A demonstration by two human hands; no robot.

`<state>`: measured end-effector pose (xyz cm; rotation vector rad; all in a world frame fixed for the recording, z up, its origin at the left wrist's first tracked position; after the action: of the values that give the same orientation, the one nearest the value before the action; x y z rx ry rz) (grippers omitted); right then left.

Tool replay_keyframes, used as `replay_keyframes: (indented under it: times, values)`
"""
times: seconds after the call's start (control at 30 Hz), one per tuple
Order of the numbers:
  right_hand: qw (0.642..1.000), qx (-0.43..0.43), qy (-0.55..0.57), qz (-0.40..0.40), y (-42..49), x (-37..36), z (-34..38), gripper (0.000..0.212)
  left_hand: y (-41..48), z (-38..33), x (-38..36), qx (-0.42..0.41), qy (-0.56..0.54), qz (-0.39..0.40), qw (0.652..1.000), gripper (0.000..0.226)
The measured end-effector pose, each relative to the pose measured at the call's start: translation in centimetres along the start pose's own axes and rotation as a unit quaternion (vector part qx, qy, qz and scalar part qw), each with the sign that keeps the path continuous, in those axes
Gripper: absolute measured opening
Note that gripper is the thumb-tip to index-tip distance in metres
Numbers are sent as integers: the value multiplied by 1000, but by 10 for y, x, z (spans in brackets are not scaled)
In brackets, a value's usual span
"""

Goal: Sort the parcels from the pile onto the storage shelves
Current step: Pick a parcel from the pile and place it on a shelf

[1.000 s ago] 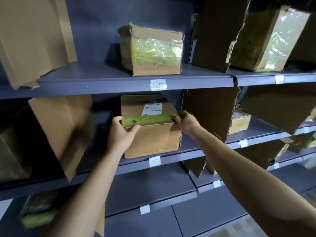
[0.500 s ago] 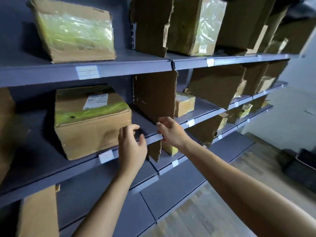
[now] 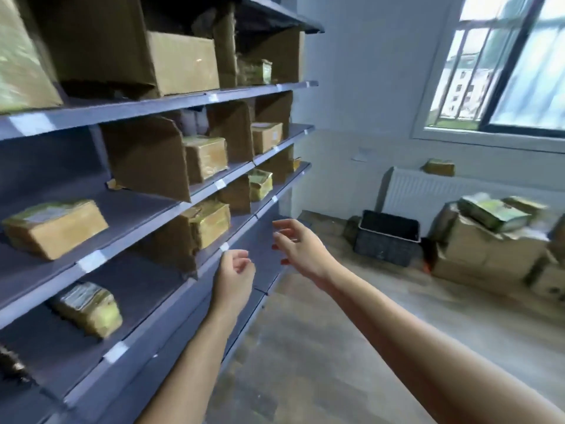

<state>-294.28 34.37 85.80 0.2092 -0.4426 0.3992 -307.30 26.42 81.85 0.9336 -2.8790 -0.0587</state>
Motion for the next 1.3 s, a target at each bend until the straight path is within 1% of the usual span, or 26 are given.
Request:
replay_keyframes:
  times: [0.1, 0.2, 0.3, 0.53, 0.67, 0.8, 0.93, 1.03, 1.13, 1.2, 1.3]
  values:
    - [998, -30, -29, -53, 13, 96, -56, 26, 8, -3, -106, 28, -40, 41, 998, 15]
    - [993, -68, -18, -98, 22, 176, -105, 17, 15, -5, -196, 32, -54, 86, 994, 15]
    - [986, -95, -6, -136, 37, 240, -154, 20, 30, -6, -278, 27, -54, 134, 989, 14]
    - [967, -167, 40, -186, 102, 353, -265, 24, 97, 6, -450, 29, -55, 218, 974, 15]
    - [956, -193, 41, -217, 159, 420, -313, 22, 154, 10, -551, 45, -59, 257, 964, 17]
    - [940, -221, 50, -255, 203, 494, -349, 17, 194, -3, -653, 60, -60, 309, 947, 18]
    - [926, -236, 55, -288, 229, 564, -382, 22, 210, -18, -746, 63, -51, 363, 928, 13]
    - [916, -243, 44, -316, 249, 614, -416, 23, 220, -20, -813, 63, -34, 400, 914, 15]
    - [912, -246, 30, -327, 266, 660, -461, 21, 229, -18, -881, 61, -21, 418, 906, 14]
    - [910, -250, 7, -329, 276, 689, -486, 24, 234, -17, -921, 64, -14, 428, 901, 13]
    - [906, -251, -15, -340, 299, 752, -532, 28, 244, -19, -1002, 70, -6, 436, 897, 12]
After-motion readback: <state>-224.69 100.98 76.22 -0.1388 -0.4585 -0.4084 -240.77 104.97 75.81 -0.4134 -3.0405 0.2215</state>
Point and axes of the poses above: each hand's wrist, its own y-axis towards the middle knuckle, its own x-axis out of the back of the hand, z = x × y, the point moved 4 cm from there along y, towards the middle knuckle, and after that the axes turned 7 degrees about -y, right-handed, at the moved point
